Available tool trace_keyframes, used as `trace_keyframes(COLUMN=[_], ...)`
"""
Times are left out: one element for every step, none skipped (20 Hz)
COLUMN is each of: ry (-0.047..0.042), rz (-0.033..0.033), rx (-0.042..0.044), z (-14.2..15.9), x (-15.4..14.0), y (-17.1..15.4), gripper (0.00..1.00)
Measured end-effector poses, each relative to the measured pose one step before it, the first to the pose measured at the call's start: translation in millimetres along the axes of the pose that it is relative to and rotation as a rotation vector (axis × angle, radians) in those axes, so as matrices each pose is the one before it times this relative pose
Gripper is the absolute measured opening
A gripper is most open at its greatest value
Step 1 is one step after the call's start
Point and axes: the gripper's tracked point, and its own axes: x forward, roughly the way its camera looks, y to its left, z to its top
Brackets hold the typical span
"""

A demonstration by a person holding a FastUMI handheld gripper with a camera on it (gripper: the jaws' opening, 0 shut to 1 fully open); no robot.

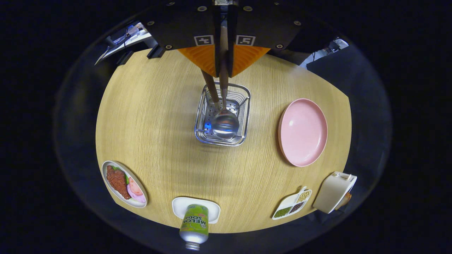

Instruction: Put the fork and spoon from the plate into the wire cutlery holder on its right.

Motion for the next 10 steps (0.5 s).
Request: trace_keyframes(ry=[-0.01174, -0.01571, -0.02237, -0.01969, -0.03420, -0.01910, -0.02750, -0.02735, -0.03195, -0.03980], rz=[0.00938, 0.00980, 0.01459, -0.00940, 0.00718, 0.00351, 0.00859, 0.00378, -0.00332, -0.00885], rx=[0.00717, 0.00962, 0.00852, 0.00836, 0.01143, 0.00870, 0.01023, 0.00328, 0.00034, 0.00221], z=[2.90, 4.66, 4.51, 3.47, 6.77, 3.79, 2.93, 4.84, 4.36, 7.65], x=[-0.56, -1.43, -1.17, -2.62, -1.84, -2.83, -4.46, -5.74, -4.96, -5.57], y=[2.17, 1.56, 2.70, -2.76, 1.06, -0.03, 2.18, 0.86, -0.86, -2.69], gripper=[0.10, 0.10, 0.10, 0.10, 0.10, 0.10, 0.11, 0.12, 0.12, 0.12])
